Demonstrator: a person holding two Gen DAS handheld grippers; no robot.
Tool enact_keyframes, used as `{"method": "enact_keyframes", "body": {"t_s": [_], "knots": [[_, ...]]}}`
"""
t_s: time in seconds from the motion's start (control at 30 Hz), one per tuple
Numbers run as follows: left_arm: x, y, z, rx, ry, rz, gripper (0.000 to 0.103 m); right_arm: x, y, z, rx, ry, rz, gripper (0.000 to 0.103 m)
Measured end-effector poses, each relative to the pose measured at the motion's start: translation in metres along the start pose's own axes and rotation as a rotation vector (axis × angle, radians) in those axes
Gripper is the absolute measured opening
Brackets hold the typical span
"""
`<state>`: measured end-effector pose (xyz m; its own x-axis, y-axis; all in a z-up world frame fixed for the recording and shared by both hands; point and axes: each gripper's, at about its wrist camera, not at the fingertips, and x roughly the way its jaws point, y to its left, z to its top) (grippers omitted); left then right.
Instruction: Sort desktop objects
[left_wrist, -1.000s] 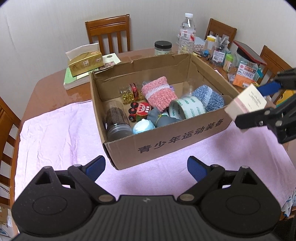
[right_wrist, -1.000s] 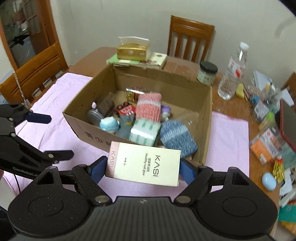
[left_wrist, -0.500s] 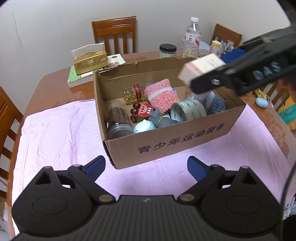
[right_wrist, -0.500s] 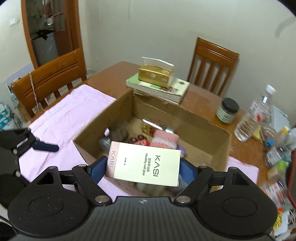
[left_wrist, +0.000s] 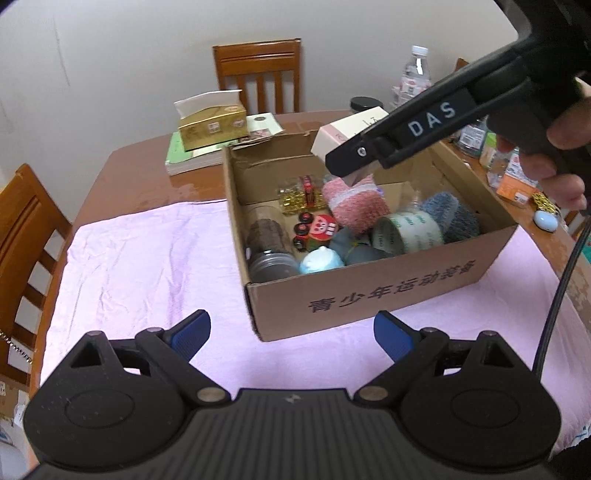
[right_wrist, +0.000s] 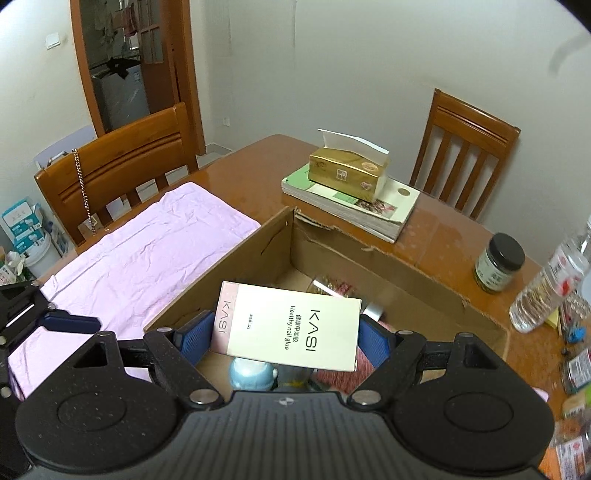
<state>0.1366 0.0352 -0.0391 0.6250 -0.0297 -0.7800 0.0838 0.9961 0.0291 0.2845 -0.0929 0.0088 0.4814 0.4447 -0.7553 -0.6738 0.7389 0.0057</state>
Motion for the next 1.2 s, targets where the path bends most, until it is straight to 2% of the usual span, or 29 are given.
{"method": "enact_keyframes", "body": {"t_s": [0.13,0.27,0.5,0.83,1.2], "knots": [[0.000,0.003,-0.001,-0.011,0.000,0.034,0.095,0.010,0.001,0.007,-0.015,-0.008,-0.004,0.086],[0.001,0.006,-0.001,-0.017,0.008,0.051,0.095,0.017,-0.001,0.008,-0.004,-0.005,-0.015,0.097],[0.004,0.004,0.004,0.000,0.014,0.066,0.095,0.017,-0.006,-0.001,0.039,0.032,-0.032,0.100],[0.003,0.000,0.013,-0.006,0.020,0.044,0.095,-0.004,-0.014,-0.026,0.164,0.102,-0.095,0.103],[-0.008,-0.004,0.025,-0.027,0.011,0.025,0.095,-0.031,-0.017,-0.075,0.425,0.244,-0.213,0.103]]}}
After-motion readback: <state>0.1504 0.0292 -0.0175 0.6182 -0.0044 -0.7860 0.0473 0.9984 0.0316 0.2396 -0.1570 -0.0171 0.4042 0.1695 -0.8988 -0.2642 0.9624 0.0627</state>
